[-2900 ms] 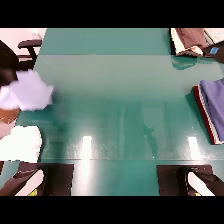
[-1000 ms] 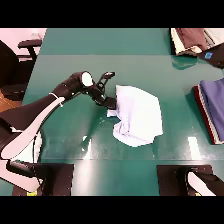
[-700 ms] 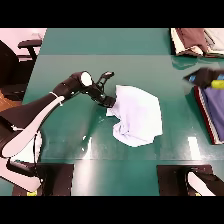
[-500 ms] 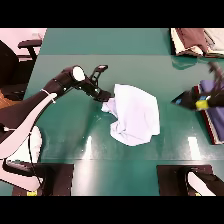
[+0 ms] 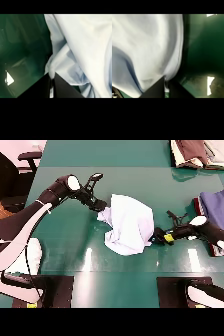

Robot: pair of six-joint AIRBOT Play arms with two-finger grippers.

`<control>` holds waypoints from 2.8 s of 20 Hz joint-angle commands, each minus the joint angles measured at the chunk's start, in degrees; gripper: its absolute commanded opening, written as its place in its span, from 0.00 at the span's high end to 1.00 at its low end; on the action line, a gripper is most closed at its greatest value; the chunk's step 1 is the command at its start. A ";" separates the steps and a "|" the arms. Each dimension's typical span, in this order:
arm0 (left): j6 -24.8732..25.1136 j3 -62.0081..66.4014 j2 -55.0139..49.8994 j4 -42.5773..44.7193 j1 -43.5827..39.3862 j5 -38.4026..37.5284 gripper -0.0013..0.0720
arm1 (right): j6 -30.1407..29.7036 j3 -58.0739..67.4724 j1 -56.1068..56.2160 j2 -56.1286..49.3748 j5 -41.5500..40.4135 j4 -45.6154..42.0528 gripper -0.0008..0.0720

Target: Fold the shirts.

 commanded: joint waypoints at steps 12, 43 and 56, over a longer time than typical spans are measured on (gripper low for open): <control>-4.39 6.60 25.24 21.31 0.11 12.81 0.95 | -1.36 36.94 -8.52 20.37 7.87 -19.52 0.97; -4.83 -8.68 16.35 31.65 0.11 1.51 0.95 | 0.57 65.11 -8.63 -20.85 24.70 -24.39 0.97; 10.73 -10.12 41.00 1.79 0.07 -30.88 0.94 | 0.63 65.09 -8.63 -2.71 32.04 -24.39 0.97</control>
